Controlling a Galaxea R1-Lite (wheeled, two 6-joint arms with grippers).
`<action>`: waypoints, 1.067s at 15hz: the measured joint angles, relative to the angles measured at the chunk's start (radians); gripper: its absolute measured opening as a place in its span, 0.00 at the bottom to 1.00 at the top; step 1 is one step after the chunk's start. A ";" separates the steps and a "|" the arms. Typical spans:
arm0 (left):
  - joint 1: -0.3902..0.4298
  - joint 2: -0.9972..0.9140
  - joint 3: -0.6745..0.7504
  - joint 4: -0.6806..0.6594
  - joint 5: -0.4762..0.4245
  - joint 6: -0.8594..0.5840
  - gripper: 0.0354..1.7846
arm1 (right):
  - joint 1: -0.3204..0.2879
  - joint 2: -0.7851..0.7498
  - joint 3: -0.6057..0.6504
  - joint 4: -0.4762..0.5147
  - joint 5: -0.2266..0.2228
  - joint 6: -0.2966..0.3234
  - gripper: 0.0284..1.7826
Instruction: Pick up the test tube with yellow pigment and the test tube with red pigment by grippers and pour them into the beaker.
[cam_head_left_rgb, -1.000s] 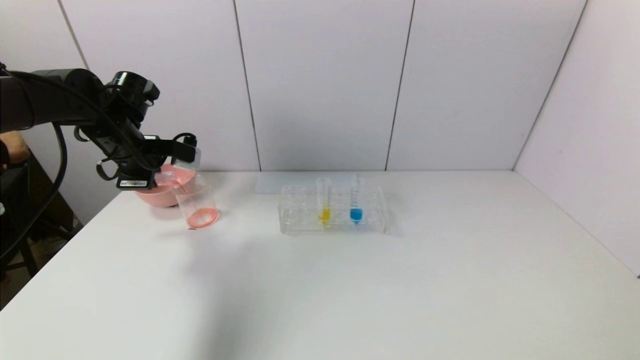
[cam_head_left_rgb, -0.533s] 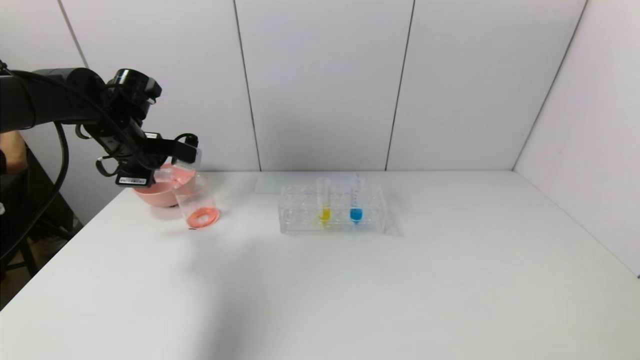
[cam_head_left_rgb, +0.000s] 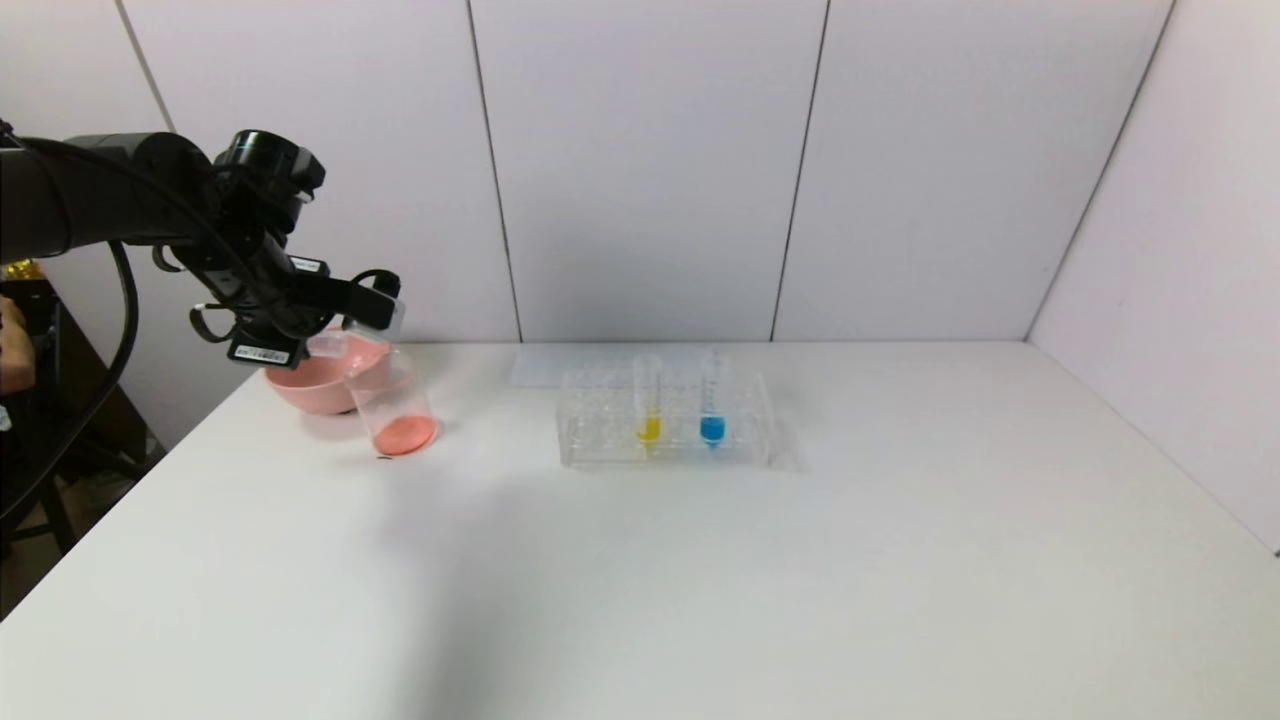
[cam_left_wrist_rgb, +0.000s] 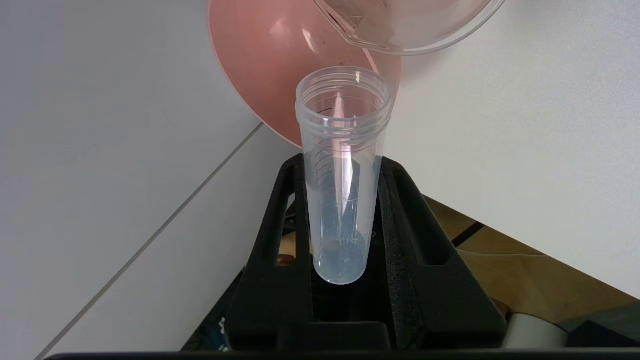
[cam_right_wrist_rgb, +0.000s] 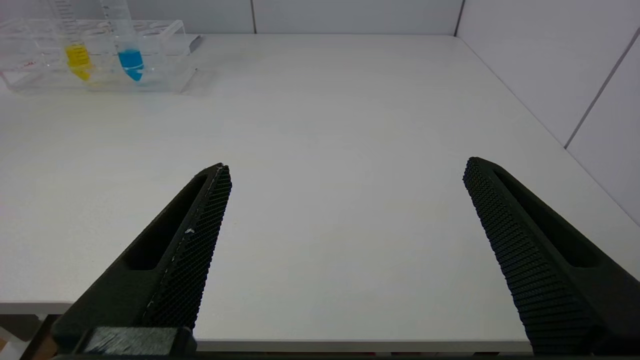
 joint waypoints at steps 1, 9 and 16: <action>-0.001 -0.001 0.000 -0.001 0.001 0.003 0.23 | 0.000 0.000 0.000 0.000 0.000 0.000 0.95; -0.008 -0.006 0.000 0.003 0.016 0.006 0.23 | 0.000 0.000 0.000 0.000 0.000 0.000 0.95; 0.018 -0.042 0.011 0.017 -0.008 0.001 0.23 | 0.000 0.000 0.000 0.000 0.000 0.000 0.95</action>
